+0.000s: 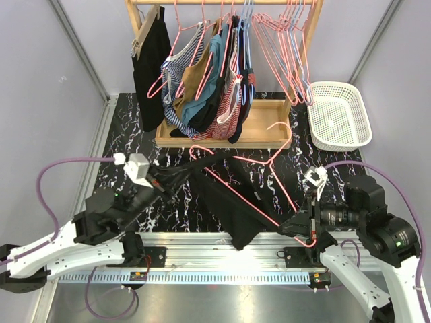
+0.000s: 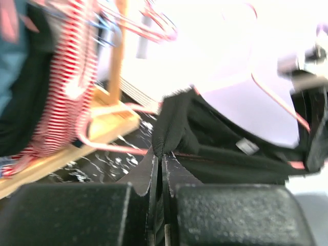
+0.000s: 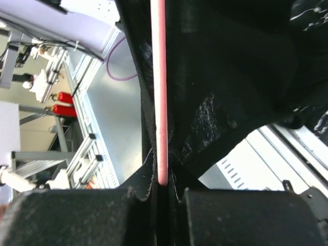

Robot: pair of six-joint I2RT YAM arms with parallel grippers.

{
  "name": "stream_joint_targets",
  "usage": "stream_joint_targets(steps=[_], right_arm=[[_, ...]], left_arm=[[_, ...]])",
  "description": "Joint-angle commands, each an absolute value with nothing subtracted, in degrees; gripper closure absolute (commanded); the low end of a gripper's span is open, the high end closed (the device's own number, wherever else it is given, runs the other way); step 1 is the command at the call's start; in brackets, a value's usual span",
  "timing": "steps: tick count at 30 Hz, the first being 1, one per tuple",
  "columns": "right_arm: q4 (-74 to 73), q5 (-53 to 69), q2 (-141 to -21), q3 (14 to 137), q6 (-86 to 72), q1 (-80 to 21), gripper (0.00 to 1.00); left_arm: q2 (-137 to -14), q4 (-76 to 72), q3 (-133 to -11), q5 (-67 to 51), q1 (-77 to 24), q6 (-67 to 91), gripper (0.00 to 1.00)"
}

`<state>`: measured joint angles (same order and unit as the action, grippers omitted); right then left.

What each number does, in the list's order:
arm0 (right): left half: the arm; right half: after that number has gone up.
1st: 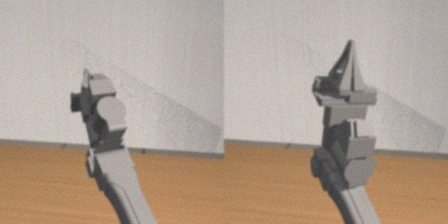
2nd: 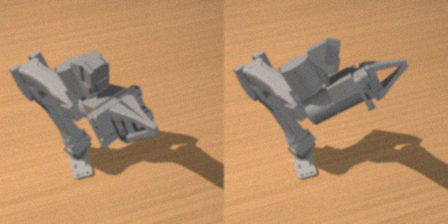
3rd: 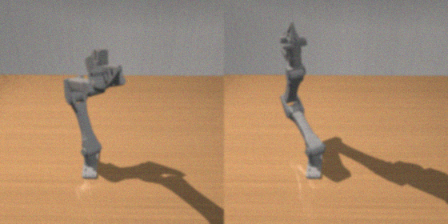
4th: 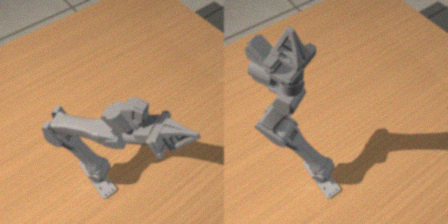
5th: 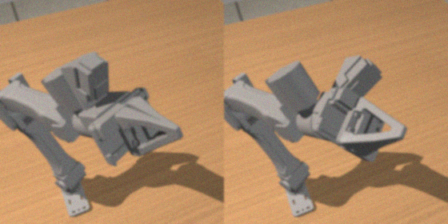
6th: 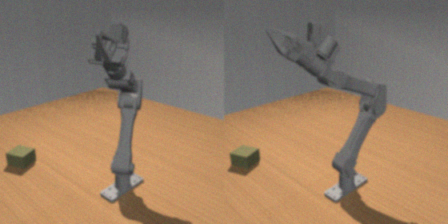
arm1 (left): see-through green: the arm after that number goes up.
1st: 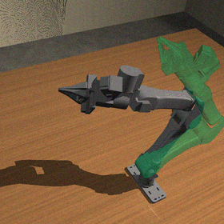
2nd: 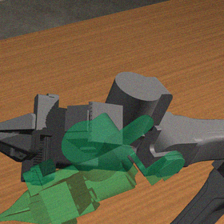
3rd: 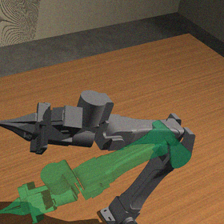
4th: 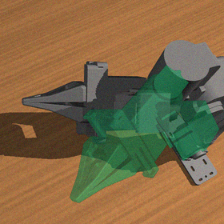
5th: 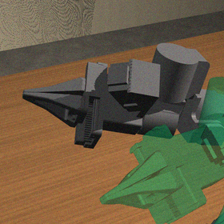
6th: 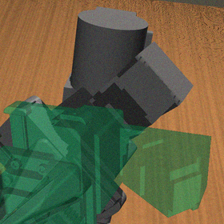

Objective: Remove the tank top from the hanger

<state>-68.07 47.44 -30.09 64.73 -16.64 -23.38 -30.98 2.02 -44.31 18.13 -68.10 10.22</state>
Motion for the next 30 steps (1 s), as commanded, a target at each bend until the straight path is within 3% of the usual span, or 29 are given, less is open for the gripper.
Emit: stream_joint_targets(steps=[1,11,16,30], right_arm=[[-67.06,54.11,-28.39,64.07,-16.34,-24.69,1.00],[-72.42,57.54,-25.75,73.04,-12.74,-25.57,1.00],[-73.82,56.62,-25.75,69.79,-14.32,-27.07,1.00],[-74.53,60.12,-24.35,65.65,-15.56,-31.55,1.00]], left_arm=[[-28.48,4.99,-44.91,32.75,-68.12,8.18,1.00],[-19.70,20.64,-47.29,51.67,-68.20,14.67,1.00],[-12.67,19.34,-47.72,53.35,-68.20,12.75,1.00],[-18.81,10.81,-52.03,59.93,-68.20,1.94,1.00]])
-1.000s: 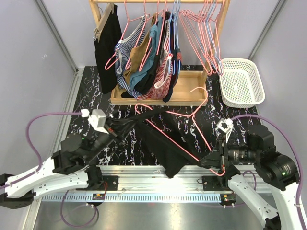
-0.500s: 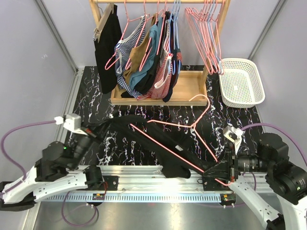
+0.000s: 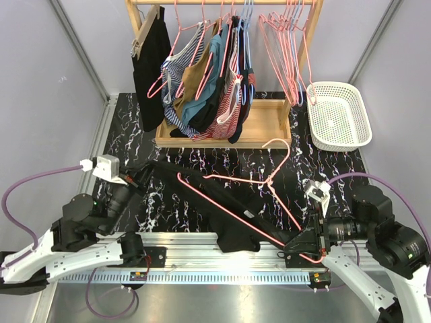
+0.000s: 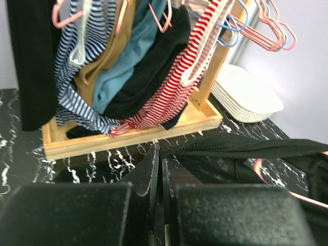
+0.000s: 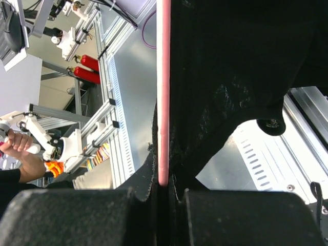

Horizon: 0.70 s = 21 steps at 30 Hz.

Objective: Remove the tank top from the hanger

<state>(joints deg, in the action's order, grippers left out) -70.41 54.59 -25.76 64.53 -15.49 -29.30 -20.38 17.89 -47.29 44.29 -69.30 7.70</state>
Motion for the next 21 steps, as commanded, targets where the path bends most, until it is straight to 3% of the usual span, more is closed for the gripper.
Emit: stream_joint_targets(steps=[1,7,11,12,14,15,21], right_arm=[[-74.44,60.55,-24.17,66.18,-15.30,-31.81,1.00],[-74.88,62.23,-23.47,71.54,-12.22,-31.99,1.00],[-74.88,60.21,-23.55,72.33,-11.87,-31.99,1.00],[-75.06,59.34,-23.73,72.25,-11.78,-31.99,1.00],[-76.28,53.73,-24.61,72.25,-11.87,-31.99,1.00],[-76.90,50.31,-24.96,72.77,-11.95,-32.08,1.00],[-77.70,28.85,-27.77,77.15,-13.79,-31.99,1.00]], left_arm=[[-18.90,11.42,-52.29,60.99,-68.20,1.76,1.00],[-20.56,21.51,-53.52,60.12,-68.20,8.78,1.00],[-24.07,24.43,-53.35,49.95,-68.20,12.48,1.00],[-25.30,24.69,-53.09,43.48,-68.12,13.09,0.83],[-26.62,26.18,-53.00,37.73,-68.20,14.58,0.37],[-28.11,27.41,-53.35,34.40,-68.20,16.16,0.02],[-31.81,36.73,-57.48,25.06,-68.20,18.72,0.01]])
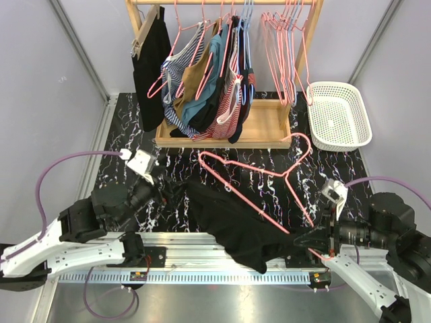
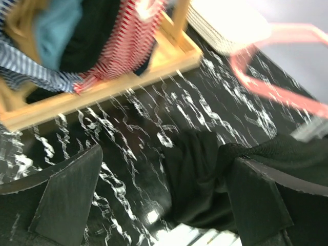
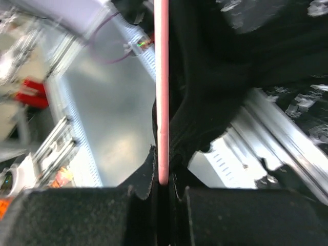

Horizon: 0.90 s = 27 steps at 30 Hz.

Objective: Remove the tank top from the hanger

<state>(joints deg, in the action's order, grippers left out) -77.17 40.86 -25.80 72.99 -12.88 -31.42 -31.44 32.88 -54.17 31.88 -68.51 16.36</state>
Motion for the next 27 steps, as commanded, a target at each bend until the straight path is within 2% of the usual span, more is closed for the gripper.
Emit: stream_joint_targets(steps=[1,5,7,11,15,17,19,22,24,27], right_arm=[[-77.35,24.65,-28.03,78.04,-14.06,-31.99,1.00],[-76.64,9.18,-27.77,82.52,-17.57,-31.99,1.00],[-77.78,5.11,-28.39,82.01,-17.58,-31.99,1.00],[-75.42,12.20,-29.00,75.70,-17.58,-31.99,1.00],[-70.15,19.76,-29.27,70.67,-17.32,-31.99,1.00],[-68.64,25.56,-29.79,69.53,-15.57,-31.99,1.00],[-69.43,32.91,-30.84,69.52,-14.42,-31.99,1.00],[-69.35,46.63,-31.64,67.69,-13.89,-32.25,1.00],[-69.43,53.05,-31.29,66.80,-14.68,-32.43,1.00],[-68.12,56.50,-30.41,62.42,-16.69,-35.93,1.00]], left_arm=[[-31.56,37.17,-57.65,24.53,-68.20,18.72,0.01],[-26.48,38.23,-56.87,24.16,-68.20,19.86,0.01],[-23.48,36.75,-55.82,24.79,-68.20,21.70,0.01],[-14.78,25.94,-50.98,13.56,-68.20,24.78,0.01],[-22.13,26.01,-54.30,-5.47,-68.20,28.12,0.01],[-26.26,28.11,-56.06,-10.18,-68.20,27.34,0.01],[-27.24,34.41,-59.23,-5.56,-68.20,25.06,0.01],[-26.54,42.87,-63.18,9.09,-68.20,22.24,0.01],[-25.93,48.05,-66.16,23.07,-68.20,22.15,0.01],[-20.41,44.24,-64.87,28.91,-68.20,19.52,0.01]])
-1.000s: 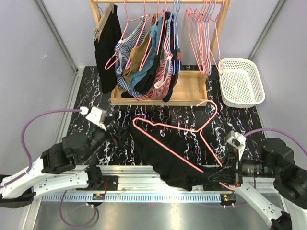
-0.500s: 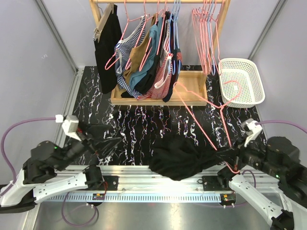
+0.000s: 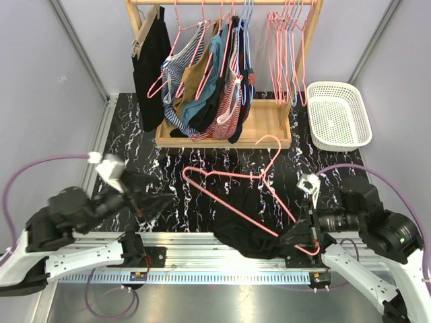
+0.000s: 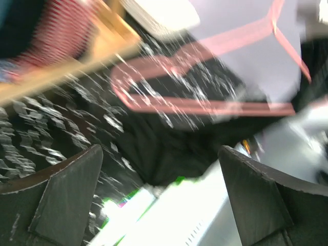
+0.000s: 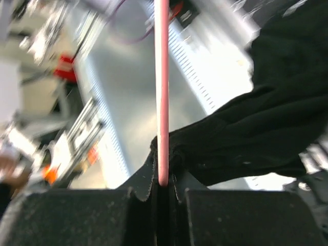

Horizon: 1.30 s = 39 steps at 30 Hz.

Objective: Remove the tank top from the hanger

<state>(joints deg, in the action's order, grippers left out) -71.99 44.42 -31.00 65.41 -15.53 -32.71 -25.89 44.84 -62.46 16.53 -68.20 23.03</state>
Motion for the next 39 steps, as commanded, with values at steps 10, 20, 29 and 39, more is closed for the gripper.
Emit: stream_joint_targets(steps=[10,20,29,39], right_arm=[[-72.07,53.61,-37.53,62.04,-14.68,-49.56,1.00],[-72.42,52.56,-38.50,67.06,-13.54,-52.73,1.00],[-73.74,51.77,-38.58,70.66,-12.30,-53.08,1.00],[-74.70,47.47,-39.11,71.45,-11.95,-53.09,1.00]], left_arm=[[-31.62,45.00,-68.73,-2.78,-68.20,12.66,0.01],[-41.92,53.43,-66.54,-30.13,-68.12,8.89,0.01],[-45.35,55.02,-62.05,-48.32,-68.03,4.40,0.02],[-49.13,57.30,-60.47,-48.79,-67.94,2.02,1.00]])
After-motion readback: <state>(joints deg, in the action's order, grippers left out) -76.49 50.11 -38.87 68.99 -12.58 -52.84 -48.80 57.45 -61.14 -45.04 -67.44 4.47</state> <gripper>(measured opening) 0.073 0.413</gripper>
